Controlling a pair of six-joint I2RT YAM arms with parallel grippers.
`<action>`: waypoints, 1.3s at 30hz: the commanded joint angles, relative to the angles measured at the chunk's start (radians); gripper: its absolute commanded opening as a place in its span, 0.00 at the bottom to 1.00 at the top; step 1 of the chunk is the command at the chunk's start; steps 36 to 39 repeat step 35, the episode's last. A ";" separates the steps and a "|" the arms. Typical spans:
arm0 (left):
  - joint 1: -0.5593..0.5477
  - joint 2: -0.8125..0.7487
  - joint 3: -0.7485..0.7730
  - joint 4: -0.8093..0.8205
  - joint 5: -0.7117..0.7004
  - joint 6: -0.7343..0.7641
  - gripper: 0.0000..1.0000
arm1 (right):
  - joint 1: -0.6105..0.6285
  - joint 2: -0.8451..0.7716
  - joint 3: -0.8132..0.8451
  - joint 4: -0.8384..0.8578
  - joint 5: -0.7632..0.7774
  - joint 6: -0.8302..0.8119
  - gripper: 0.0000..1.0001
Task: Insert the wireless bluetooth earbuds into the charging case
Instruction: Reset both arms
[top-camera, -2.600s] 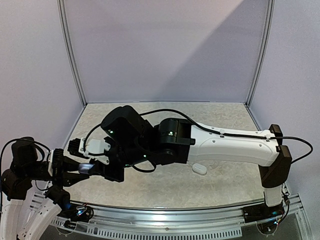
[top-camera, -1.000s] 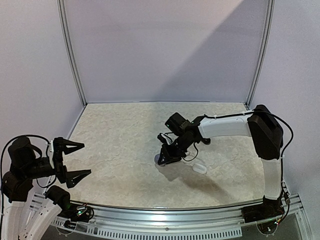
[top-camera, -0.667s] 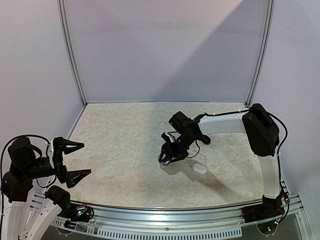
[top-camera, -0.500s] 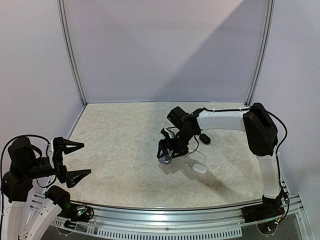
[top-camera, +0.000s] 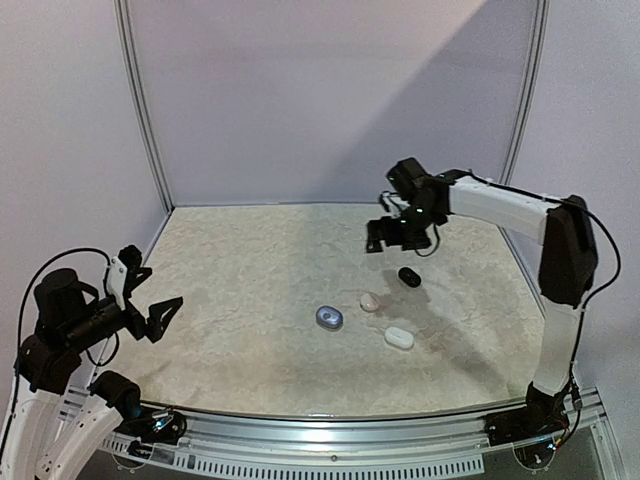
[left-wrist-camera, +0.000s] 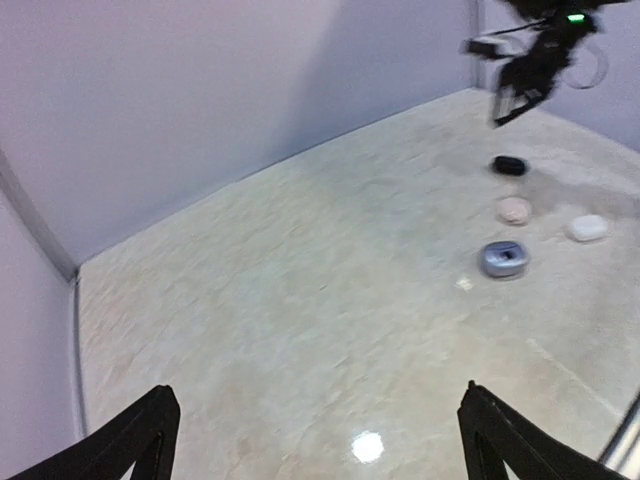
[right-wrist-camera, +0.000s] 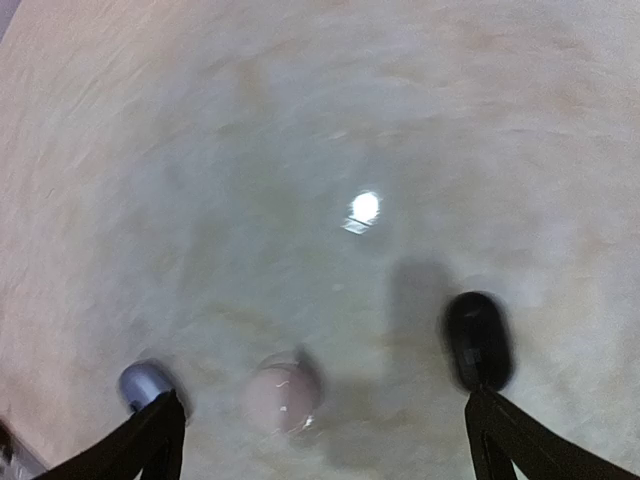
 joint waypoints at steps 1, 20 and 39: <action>0.027 0.068 -0.048 0.080 -0.433 -0.078 0.99 | -0.208 -0.235 -0.340 0.284 0.166 0.093 0.99; 0.241 0.093 -0.136 0.173 -0.323 -0.177 0.99 | -0.482 -1.385 -1.509 1.150 0.448 -0.178 0.99; 0.418 0.112 -0.184 0.212 -0.158 -0.225 0.99 | -0.482 -1.535 -1.575 0.983 0.630 0.050 0.99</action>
